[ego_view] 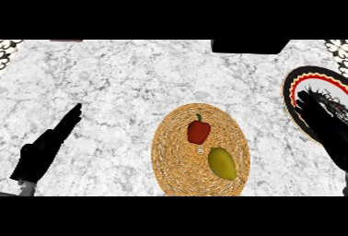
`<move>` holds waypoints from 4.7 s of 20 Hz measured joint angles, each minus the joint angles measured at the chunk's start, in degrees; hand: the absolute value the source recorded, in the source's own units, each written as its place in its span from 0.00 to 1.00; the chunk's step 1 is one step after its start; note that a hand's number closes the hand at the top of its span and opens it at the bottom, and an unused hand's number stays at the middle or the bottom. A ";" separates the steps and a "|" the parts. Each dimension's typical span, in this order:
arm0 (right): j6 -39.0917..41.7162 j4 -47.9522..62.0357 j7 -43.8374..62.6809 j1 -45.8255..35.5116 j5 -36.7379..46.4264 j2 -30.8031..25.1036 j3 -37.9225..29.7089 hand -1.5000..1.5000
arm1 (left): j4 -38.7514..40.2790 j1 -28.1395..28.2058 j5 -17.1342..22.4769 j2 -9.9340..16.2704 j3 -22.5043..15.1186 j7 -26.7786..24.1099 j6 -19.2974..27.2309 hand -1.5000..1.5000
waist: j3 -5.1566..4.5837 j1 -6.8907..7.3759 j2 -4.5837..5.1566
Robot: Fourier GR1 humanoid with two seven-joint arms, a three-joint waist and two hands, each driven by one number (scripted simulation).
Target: Pick the bell pepper from the placemat and place it in the plate
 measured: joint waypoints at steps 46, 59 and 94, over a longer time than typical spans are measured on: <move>-6.67 -9.54 53.80 -20.76 65.68 22.50 26.08 0.00 | 6.13 0.10 3.87 -19.67 2.56 7.35 7.02 0.50 | 2.10 -0.01 -1.64; -7.72 1.51 52.08 -21.12 66.86 29.73 25.69 0.00 | 6.51 0.03 2.20 -21.44 4.68 7.77 5.08 0.50 | 2.17 -0.15 -1.67; -11.16 23.84 47.08 -27.50 71.60 30.25 26.69 1.00 | 4.94 1.48 -2.98 -25.47 8.04 8.74 1.76 0.50 | 2.11 -0.11 -1.85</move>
